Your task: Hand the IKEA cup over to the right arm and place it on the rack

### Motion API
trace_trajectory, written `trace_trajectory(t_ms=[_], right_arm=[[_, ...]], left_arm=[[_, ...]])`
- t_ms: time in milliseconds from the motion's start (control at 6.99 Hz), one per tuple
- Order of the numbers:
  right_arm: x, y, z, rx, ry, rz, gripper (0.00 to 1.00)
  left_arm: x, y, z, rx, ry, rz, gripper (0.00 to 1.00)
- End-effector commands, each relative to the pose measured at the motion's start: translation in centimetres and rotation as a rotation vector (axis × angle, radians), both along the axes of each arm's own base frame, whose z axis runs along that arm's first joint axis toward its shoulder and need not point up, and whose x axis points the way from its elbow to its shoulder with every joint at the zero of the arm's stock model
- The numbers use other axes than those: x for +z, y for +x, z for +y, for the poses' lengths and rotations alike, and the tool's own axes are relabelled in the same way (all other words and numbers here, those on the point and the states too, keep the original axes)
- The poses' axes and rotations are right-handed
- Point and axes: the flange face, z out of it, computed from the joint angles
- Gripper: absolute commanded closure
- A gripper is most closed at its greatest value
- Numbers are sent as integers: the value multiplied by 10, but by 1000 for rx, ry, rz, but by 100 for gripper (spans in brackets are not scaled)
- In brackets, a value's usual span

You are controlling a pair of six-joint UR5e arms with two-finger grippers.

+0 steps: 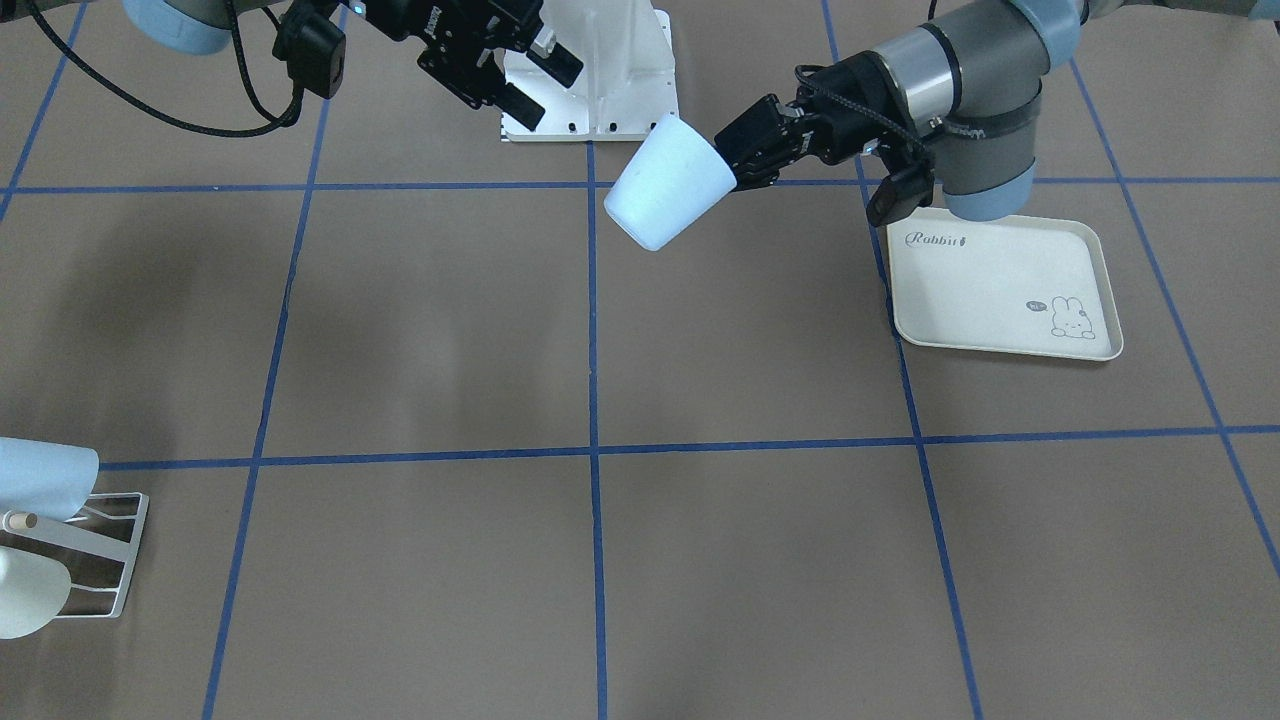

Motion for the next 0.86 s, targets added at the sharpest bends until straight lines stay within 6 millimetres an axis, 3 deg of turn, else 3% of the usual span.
trace_trajectory(t_ms=[0, 715], right_arm=[[-3, -6, -8, 15, -80, -34, 1], [-8, -5, -10, 27, -137, -89, 1]], left_arm=[[-15, 18, 25, -15, -2, 151, 100], [-17, 22, 35, 6, 16, 186, 100]])
